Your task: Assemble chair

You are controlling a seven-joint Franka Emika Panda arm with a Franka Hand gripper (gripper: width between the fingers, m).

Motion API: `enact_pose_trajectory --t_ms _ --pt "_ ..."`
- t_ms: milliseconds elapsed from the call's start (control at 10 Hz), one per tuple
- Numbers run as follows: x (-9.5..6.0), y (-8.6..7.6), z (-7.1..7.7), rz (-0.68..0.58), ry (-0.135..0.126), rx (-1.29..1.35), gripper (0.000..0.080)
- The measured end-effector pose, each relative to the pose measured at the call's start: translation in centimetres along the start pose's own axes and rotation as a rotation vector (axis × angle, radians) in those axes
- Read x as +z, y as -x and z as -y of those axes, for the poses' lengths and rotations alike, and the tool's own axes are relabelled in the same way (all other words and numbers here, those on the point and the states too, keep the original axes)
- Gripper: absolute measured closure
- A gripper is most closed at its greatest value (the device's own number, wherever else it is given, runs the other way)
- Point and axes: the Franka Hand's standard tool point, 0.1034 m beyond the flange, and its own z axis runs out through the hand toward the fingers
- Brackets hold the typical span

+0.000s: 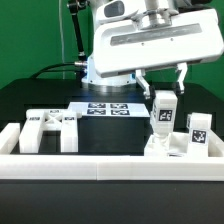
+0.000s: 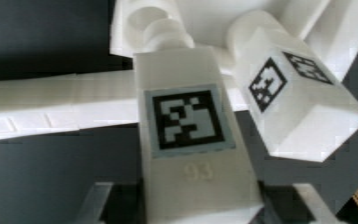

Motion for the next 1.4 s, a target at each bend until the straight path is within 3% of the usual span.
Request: enact_pose_trajectory --t_ms 1200,1400 --pt "1.6 0.9 -0.3 -0.009 0.008 0.009 0.0506" --pt "1.6 0.9 -0.3 -0.051 0.023 0.006 0.0506"
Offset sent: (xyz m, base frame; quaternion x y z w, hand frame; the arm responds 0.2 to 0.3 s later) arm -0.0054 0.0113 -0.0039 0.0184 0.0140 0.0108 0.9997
